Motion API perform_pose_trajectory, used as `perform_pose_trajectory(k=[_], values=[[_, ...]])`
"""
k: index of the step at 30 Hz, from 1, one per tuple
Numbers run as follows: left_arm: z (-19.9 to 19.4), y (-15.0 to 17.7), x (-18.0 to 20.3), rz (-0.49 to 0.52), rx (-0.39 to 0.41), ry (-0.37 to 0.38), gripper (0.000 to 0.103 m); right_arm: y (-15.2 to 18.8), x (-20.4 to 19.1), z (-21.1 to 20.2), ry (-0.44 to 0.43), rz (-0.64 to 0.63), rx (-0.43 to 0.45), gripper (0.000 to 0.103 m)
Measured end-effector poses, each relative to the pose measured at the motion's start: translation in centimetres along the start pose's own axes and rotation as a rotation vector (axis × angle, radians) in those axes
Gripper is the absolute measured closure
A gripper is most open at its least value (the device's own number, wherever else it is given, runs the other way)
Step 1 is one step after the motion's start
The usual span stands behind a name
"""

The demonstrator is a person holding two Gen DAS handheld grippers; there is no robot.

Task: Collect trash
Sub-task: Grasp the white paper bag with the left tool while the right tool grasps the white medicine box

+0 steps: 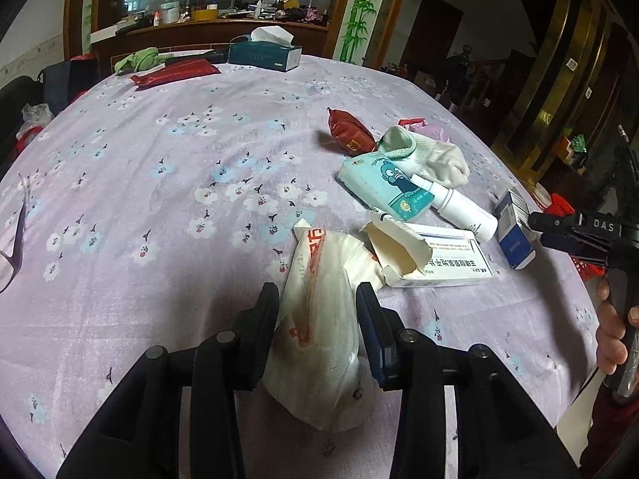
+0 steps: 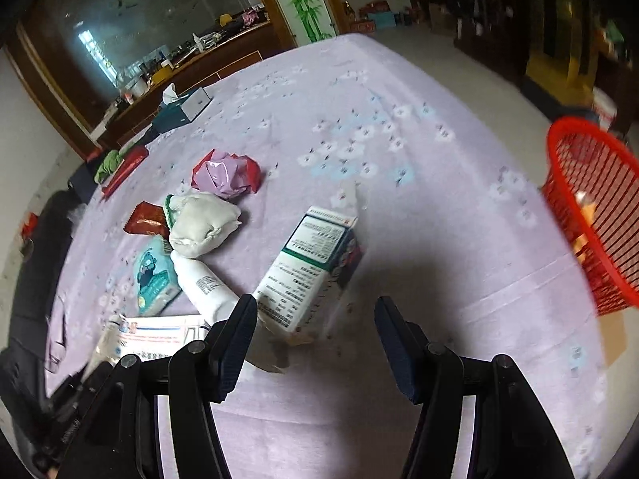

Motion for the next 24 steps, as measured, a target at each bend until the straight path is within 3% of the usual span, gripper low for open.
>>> perform_pose_trajectory(k=[4,6,10,18,24], values=[[0.1,0.3,0.2,0.012,0.023,-0.032,0.068,0.0,-0.7,1.2,-0.031,0.030,-0.001,0.040],[0.0,0.3,0.2,0.015,0.035,-0.046,0.070,0.0,-1.1,1.5,-0.032,0.030,0.014,0.050],[-0.1,0.3,0.2,0.017,0.046,-0.058,0.072,0.1,-1.8,1.1,0.001,-0.025,0.063,0.058],[-0.6,0.3,-0.2,-0.005,0.083,-0.070,0.074,1.9,-3.4,-1.0,-0.021,-0.141,0.196,0.059],[-0.4,0.3,0.0,0.004,0.073,-0.066,0.074,3.0,-4.0,-0.6,-0.036,-0.172,0.192,0.059]])
Point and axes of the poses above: each gripper's, at about its wrist camera, not at the fingertips, and z roughly the way its jaws point, x to its right, y to its underside, the point moved 6 cm from there along z, roughly the way its jaws point, and after that the axes turned 11 degrees about z, right-handed, at the moved point
